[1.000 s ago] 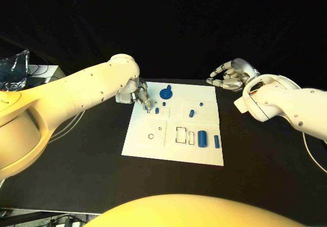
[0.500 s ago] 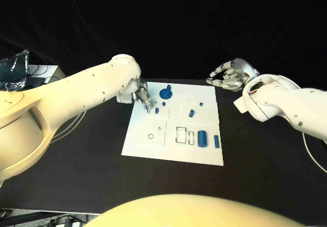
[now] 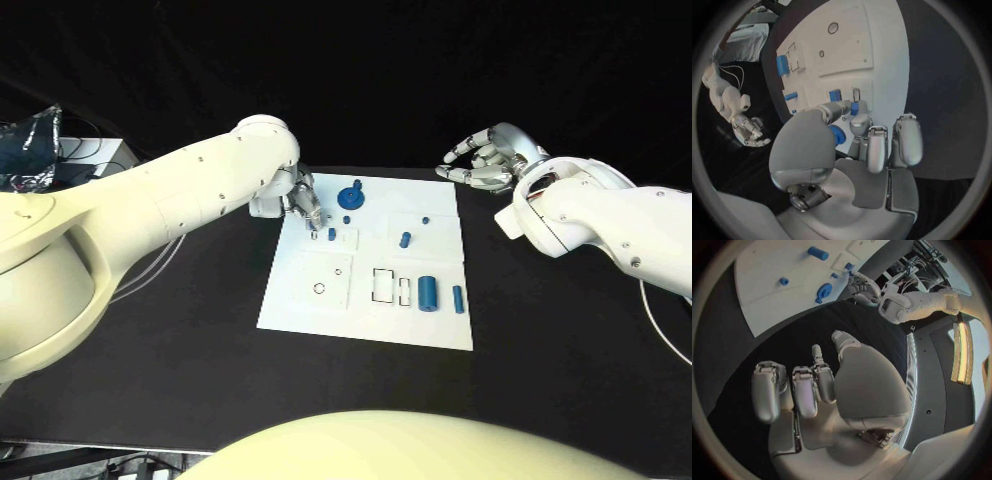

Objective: Assemble the parts on the task board

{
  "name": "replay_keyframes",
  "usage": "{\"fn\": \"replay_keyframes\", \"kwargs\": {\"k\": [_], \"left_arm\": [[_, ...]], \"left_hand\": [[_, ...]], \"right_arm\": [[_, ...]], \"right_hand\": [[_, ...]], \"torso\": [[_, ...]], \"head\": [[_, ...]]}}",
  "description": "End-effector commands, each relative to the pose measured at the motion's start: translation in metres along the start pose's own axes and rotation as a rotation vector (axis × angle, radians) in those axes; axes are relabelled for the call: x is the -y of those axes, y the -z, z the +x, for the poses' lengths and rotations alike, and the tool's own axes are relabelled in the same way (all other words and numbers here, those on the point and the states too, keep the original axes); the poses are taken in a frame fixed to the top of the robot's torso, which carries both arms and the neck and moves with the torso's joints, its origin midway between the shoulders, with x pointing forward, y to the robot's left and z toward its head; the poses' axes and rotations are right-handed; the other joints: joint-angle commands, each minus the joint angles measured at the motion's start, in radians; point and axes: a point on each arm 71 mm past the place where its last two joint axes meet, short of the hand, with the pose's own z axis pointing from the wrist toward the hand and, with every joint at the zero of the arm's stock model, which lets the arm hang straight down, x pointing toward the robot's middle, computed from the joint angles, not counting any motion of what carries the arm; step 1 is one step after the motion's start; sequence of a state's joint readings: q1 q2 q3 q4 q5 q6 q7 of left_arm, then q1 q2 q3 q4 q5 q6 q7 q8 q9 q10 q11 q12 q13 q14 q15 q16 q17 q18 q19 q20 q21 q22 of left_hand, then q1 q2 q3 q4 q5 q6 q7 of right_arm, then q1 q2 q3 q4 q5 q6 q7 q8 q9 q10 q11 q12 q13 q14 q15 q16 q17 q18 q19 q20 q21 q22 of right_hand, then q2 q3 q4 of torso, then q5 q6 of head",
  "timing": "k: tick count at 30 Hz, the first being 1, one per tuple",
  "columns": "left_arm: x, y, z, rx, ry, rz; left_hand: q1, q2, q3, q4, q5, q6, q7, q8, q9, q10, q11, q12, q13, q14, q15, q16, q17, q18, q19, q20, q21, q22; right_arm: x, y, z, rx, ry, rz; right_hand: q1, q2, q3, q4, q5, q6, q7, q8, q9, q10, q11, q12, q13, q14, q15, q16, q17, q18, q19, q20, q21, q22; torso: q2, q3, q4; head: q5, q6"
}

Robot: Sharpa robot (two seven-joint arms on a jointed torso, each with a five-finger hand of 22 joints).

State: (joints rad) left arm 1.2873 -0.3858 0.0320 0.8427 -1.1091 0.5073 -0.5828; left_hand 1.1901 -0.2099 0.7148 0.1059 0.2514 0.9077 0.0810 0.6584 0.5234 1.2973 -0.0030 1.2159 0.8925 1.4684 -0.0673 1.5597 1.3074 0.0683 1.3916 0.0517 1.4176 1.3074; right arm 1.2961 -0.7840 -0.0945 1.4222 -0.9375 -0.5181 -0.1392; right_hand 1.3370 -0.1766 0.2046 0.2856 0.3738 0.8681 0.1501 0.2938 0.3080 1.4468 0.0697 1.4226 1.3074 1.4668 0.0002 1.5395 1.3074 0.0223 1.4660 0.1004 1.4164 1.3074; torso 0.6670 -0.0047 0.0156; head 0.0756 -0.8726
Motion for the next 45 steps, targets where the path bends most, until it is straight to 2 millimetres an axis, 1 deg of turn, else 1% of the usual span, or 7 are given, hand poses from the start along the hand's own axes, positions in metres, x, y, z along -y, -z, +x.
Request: {"fn": "replay_keyframes", "kwargs": {"k": [1, 8, 14, 28, 31, 37, 45], "left_arm": [[0.002, 0.0, -0.001, 0.025, 0.01, 0.004], [0.003, -0.001, -0.001, 0.03, 0.014, 0.005], [0.003, -0.001, -0.001, 0.027, 0.011, 0.006], [-0.009, 0.006, 0.001, 0.013, 0.045, 0.036], [-0.012, 0.01, 0.002, 0.003, 0.066, 0.063], [-0.015, 0.021, -0.002, -0.002, 0.157, 0.19], [-0.028, 0.043, 0.001, -0.052, 0.329, 0.503]], "left_hand": [[0.02, 0.021, 0.118, -0.122, 0.004, 0.001, -0.006, 0.007, 0.133, -0.007, -0.001, -0.006, -0.001, 0.091, 0.007, -0.004, 0.223, -0.003, -0.005, -0.002, -0.003, 0.021], [0.02, 0.021, 0.118, -0.122, 0.004, 0.001, -0.006, 0.006, 0.134, -0.008, -0.001, -0.006, -0.001, 0.091, 0.007, -0.004, 0.223, -0.003, -0.004, -0.002, -0.002, 0.023], [0.02, 0.021, 0.118, -0.122, 0.004, 0.0, -0.006, 0.006, 0.135, -0.008, -0.001, -0.007, -0.001, 0.091, 0.007, -0.004, 0.223, -0.003, -0.004, -0.002, -0.002, 0.023], [0.02, 0.021, 0.117, -0.123, 0.004, 0.0, -0.006, 0.006, 0.136, -0.008, -0.001, -0.008, -0.003, 0.09, 0.007, -0.004, 0.222, -0.003, -0.005, -0.002, -0.003, 0.021], [0.02, 0.021, 0.117, -0.122, 0.004, 0.0, -0.006, 0.006, 0.136, -0.008, -0.001, -0.007, -0.002, 0.09, 0.007, -0.004, 0.222, -0.002, -0.007, -0.002, -0.004, 0.019], [0.011, 0.028, 0.113, -0.112, -0.002, -0.003, -0.006, 0.003, 0.141, -0.015, 0.001, -0.017, -0.016, 0.087, 0.009, -0.009, 0.211, 0.002, -0.019, -0.002, -0.015, 0.004], [0.005, 0.056, 0.074, -0.089, -0.015, -0.022, -0.005, -0.008, 0.16, -0.055, 0.003, -0.073, -0.098, 0.083, 0.012, -0.014, 0.199, 0.008, -0.039, -0.002, -0.034, -0.02]], "right_arm": [[-0.002, 0.0, 0.001, -0.007, 0.007, -0.018], [-0.002, 0.0, 0.001, -0.006, 0.006, -0.018], [-0.002, 0.0, 0.001, -0.007, 0.006, -0.018], [-0.002, 0.0, 0.0, -0.007, 0.005, -0.018], [-0.002, 0.001, 0.001, -0.011, 0.005, -0.021], [-0.006, 0.003, 0.003, -0.022, 0.013, -0.056], [-0.02, 0.014, 0.012, -0.052, 0.086, -0.198]], "right_hand": [[-0.002, -0.006, 0.004, 0.001, 0.003, -0.006, 0.002, 0.003, 0.001, 0.007, -0.003, 0.006, 0.127, 0.078, -0.008, -0.006, 0.151, 0.013, 0.048, -0.007, -0.002, 0.169], [-0.002, -0.006, 0.004, 0.001, 0.003, -0.006, 0.002, 0.003, 0.001, 0.007, -0.003, 0.006, 0.127, 0.078, -0.008, -0.006, 0.151, 0.013, 0.048, -0.007, -0.002, 0.169], [-0.002, -0.006, 0.004, 0.001, 0.003, -0.006, 0.002, 0.003, 0.001, 0.007, -0.003, 0.006, 0.127, 0.078, -0.008, -0.006, 0.151, 0.013, 0.048, -0.007, -0.002, 0.169], [-0.003, -0.007, 0.007, 0.001, 0.003, -0.007, 0.002, 0.005, 0.002, 0.008, -0.003, 0.007, 0.127, 0.078, -0.008, -0.006, 0.151, 0.013, 0.048, -0.007, -0.002, 0.17], [-0.003, -0.007, 0.008, 0.001, 0.003, -0.007, 0.002, 0.005, 0.002, 0.007, -0.003, 0.006, 0.127, 0.078, -0.008, -0.006, 0.15, 0.013, 0.048, -0.007, -0.002, 0.17], [0.018, -0.008, 0.021, -0.008, 0.003, -0.009, 0.002, 0.006, 0.003, 0.007, -0.003, 0.006, 0.127, 0.079, -0.009, -0.006, 0.152, 0.013, 0.048, -0.008, -0.003, 0.17], [0.09, -0.025, 0.072, -0.044, -0.01, -0.007, 0.005, 0.01, 0.003, 0.01, -0.002, 0.009, 0.129, 0.08, -0.008, -0.003, 0.16, 0.01, 0.053, -0.007, 0.011, 0.18]], "torso": [[0.0, -0.0003, -0.001], [0.0, 0.0003, 0.0008], [-0.001, -0.0009, 0.0003], [-0.003, -0.0018, 0.0036], [-0.002, -0.002, 0.0019], [-0.003, -0.0019, 0.0002], [-0.007, -0.0018, 0.0036]], "head": [[-0.001, 0.0], [-0.002, 0.0], [-0.001, 0.0], [-0.002, 0.0], [-0.002, 0.0], [-0.002, 0.0], [-0.007, 0.017]]}}
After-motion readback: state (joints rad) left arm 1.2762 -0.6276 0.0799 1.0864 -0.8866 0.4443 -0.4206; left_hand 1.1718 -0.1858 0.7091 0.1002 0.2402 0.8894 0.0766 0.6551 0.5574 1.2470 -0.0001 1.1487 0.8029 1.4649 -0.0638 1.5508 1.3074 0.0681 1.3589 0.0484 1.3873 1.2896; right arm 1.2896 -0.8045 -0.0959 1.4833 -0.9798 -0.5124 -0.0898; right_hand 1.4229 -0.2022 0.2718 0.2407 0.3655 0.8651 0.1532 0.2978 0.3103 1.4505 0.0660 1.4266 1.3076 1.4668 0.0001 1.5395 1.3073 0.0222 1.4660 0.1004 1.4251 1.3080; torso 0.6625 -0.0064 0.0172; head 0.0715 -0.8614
